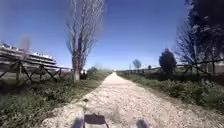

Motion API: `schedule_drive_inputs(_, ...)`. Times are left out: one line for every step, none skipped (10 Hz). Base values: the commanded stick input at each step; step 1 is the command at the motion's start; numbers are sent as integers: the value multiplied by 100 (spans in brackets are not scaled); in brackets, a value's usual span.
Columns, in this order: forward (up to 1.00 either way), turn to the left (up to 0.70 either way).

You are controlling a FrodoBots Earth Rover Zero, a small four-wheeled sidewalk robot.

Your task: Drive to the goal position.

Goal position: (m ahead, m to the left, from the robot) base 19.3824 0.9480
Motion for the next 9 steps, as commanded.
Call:
schedule_drive_inputs(50, 0)
schedule_drive_inputs(50, 0)
schedule_drive_inputs(50, 0)
schedule_drive_inputs(50, 0)
schedule_drive_inputs(50, 0)
schedule_drive_inputs(50, 0)
schedule_drive_inputs(50, 0)
schedule_drive_inputs(50, 0)
schedule_drive_inputs(50, 0)
